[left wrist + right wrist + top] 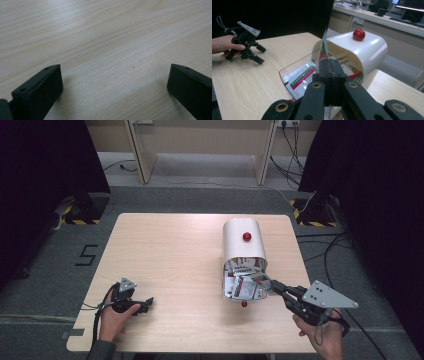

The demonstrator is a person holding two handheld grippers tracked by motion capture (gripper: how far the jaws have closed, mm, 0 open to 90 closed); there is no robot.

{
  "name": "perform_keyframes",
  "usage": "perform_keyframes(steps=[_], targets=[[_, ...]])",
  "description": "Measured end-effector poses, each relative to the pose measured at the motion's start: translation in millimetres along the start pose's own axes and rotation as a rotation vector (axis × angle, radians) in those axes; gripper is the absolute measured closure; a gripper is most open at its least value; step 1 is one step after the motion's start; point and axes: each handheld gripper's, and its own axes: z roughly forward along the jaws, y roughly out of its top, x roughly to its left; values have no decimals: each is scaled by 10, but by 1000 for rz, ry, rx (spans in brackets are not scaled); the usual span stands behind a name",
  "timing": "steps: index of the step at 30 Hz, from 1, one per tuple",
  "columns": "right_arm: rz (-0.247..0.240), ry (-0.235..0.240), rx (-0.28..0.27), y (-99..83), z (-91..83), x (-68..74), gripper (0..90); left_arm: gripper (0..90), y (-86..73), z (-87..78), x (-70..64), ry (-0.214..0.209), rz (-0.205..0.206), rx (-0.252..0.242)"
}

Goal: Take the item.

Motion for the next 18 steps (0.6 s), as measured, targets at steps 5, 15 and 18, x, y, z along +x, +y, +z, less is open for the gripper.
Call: perform_keyframes(steps=[5,15,18], targets=[[5,-21,-5,-3,-54,-34,900,0,0,0,0,0,0,0],[22,-60,-3,-45,-110,-107,900,0,0,0,0,0,0,0],[23,-67,-1,-51,-114,-119,900,0,0,0,0,0,0,0]])
